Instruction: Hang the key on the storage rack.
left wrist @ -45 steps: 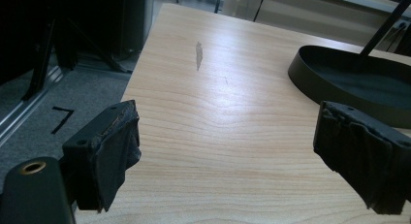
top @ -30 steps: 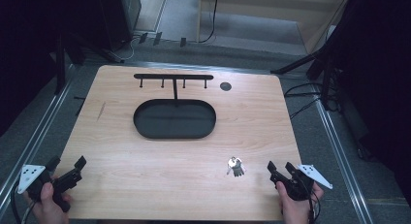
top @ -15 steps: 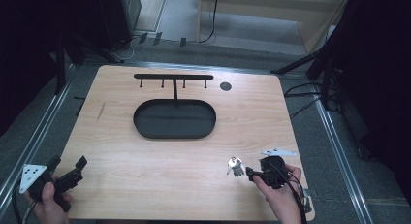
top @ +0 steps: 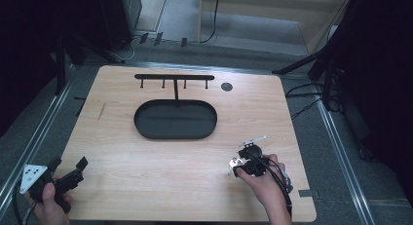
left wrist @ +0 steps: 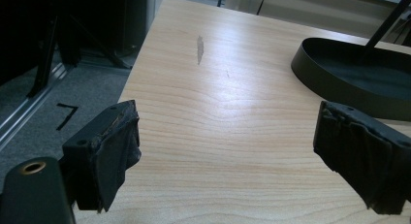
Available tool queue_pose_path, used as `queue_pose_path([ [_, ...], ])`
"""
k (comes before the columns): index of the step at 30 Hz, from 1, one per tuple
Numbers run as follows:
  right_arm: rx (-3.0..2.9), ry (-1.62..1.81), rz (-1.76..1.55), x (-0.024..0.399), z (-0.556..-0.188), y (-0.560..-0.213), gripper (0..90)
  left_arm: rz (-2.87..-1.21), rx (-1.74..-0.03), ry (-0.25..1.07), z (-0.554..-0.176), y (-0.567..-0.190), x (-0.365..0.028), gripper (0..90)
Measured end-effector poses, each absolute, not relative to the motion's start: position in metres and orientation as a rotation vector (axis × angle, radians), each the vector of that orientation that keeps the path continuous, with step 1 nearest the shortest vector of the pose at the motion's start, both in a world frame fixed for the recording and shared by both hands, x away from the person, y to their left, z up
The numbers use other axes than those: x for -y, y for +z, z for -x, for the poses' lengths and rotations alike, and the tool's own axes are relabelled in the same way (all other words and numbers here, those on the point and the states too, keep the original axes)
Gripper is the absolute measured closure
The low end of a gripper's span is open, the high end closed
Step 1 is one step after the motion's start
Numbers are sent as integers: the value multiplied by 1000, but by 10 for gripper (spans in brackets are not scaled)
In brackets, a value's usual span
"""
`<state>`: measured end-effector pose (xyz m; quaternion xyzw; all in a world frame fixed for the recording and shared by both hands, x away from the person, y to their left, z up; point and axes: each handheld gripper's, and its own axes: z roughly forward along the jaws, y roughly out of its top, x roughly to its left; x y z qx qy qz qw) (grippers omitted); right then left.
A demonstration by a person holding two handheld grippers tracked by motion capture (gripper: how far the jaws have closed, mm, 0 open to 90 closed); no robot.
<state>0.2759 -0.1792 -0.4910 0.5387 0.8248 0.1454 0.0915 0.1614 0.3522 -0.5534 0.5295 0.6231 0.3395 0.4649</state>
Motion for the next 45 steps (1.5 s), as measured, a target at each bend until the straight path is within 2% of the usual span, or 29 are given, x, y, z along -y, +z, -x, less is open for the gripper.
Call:
queue_pose_path([
  [6, -2508, 326, -1629, 174, -287, -499, 420, -1306, -1530, 828, -162, -553, -352, 97],
  [11, -2564, 236, -1584, 169, -291, -513, 288, -1308, -1529, 817, -163, -553, -353, 98],
  [13, -2554, 264, -1575, 172, -292, -512, 352, -1310, -1525, 813, -164, -553, -353, 101],
  [14, -2554, 264, -1575, 172, -292, -512, 352, -1310, -1525, 813, -164, -553, -353, 113],
  [15, -2539, 287, -1585, 177, -292, -510, 538, -1309, -1526, 813, -164, -553, -353, 143],
  [16, -2539, 287, -1585, 177, -292, -510, 538, -1311, -1527, 812, -164, -553, -353, 143],
  [17, -2535, 289, -1593, 178, -292, -509, 590, -1315, -1523, 808, -164, -553, -352, 142],
  [19, -2532, 302, -1606, 182, -292, -506, 837, -1319, -1524, 811, -164, -553, -352, 142],
  [21, -2525, 345, -1641, 185, -291, -503, 900, -1319, -1526, 811, -164, -553, -352, 142],
  [33, -2492, 457, -1609, 192, -288, -486, 900, -1319, -1524, 805, -165, -553, -352, 142],
  [45, -2445, 502, -1549, 173, -300, -439, 900, -1317, -1523, 803, -165, -553, -352, 142],
])
